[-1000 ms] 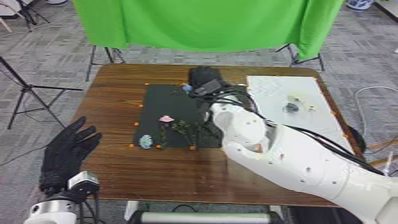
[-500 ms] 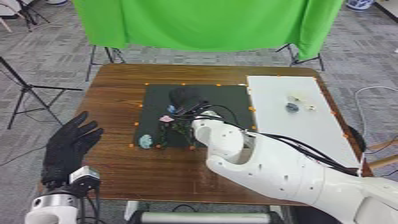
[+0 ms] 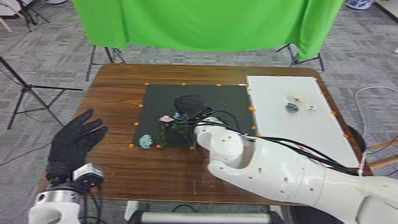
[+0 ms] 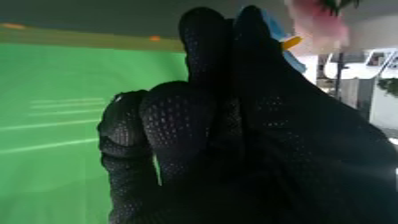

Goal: Arrange flowers

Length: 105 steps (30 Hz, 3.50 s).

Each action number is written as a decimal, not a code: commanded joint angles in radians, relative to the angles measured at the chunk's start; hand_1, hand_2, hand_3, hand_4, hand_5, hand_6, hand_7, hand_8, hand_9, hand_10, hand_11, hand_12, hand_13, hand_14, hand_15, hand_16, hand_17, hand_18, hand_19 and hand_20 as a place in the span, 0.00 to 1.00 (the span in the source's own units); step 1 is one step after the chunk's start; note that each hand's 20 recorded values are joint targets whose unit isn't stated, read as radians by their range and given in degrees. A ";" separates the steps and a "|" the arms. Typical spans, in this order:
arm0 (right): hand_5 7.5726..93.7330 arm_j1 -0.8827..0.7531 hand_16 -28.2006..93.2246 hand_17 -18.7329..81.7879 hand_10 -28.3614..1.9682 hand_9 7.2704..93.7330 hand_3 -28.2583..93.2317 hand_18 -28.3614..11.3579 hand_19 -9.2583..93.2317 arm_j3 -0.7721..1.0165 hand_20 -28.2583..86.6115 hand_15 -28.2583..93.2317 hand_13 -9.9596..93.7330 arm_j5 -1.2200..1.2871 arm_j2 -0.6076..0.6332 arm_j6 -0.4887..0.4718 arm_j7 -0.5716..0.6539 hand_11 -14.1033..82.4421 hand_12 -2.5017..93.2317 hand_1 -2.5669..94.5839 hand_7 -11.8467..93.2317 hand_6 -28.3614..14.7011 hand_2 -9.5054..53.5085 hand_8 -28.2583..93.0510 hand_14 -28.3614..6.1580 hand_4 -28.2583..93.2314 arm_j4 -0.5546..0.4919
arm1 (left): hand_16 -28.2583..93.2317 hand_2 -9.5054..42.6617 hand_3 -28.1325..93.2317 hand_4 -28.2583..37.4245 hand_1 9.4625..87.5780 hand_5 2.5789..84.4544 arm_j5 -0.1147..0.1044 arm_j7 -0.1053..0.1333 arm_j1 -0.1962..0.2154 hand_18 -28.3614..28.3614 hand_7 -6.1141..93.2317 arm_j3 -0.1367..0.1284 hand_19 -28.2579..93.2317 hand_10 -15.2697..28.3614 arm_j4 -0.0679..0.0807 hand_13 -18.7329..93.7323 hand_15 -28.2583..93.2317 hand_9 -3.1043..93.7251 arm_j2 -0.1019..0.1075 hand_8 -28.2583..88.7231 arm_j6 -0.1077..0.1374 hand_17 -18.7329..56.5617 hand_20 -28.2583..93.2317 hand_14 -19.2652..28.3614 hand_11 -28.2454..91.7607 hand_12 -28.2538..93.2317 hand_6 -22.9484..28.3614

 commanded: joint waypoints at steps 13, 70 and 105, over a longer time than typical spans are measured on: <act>0.67 0.011 0.38 0.51 0.65 0.81 0.94 0.20 1.00 0.031 0.48 0.87 0.77 0.002 -0.016 -0.049 0.000 0.34 0.36 0.50 0.42 0.64 0.00 0.17 0.68 0.00 -0.008 | 0.15 0.28 0.91 0.08 0.18 0.44 -0.001 -0.002 -0.001 0.94 0.24 0.001 0.72 0.80 0.006 0.41 0.69 0.41 0.006 0.15 -0.010 0.17 0.45 0.96 0.50 0.32 0.64; 0.52 -0.299 0.31 0.47 0.41 0.57 1.00 0.18 1.00 0.522 0.47 0.89 0.71 0.238 0.599 -0.030 0.131 0.37 0.17 0.36 0.33 0.58 0.04 0.10 0.59 0.00 -0.172 | 0.16 0.28 0.91 0.07 0.17 0.44 -0.024 0.051 0.093 0.93 0.24 -0.018 0.71 0.80 -0.041 0.41 0.68 0.41 -0.012 0.15 0.051 0.16 0.42 0.96 0.49 0.32 0.64; 0.70 -0.085 0.33 0.51 0.61 0.81 0.91 0.19 1.00 0.179 0.46 0.86 0.79 0.215 0.542 0.026 0.213 0.38 0.26 0.49 0.42 0.66 0.00 0.17 0.65 0.00 -0.037 | 0.15 0.28 0.91 0.08 0.17 0.44 -0.019 0.037 0.074 0.94 0.24 -0.007 0.72 0.80 -0.031 0.41 0.69 0.41 -0.017 0.15 0.038 0.16 0.41 0.96 0.50 0.32 0.64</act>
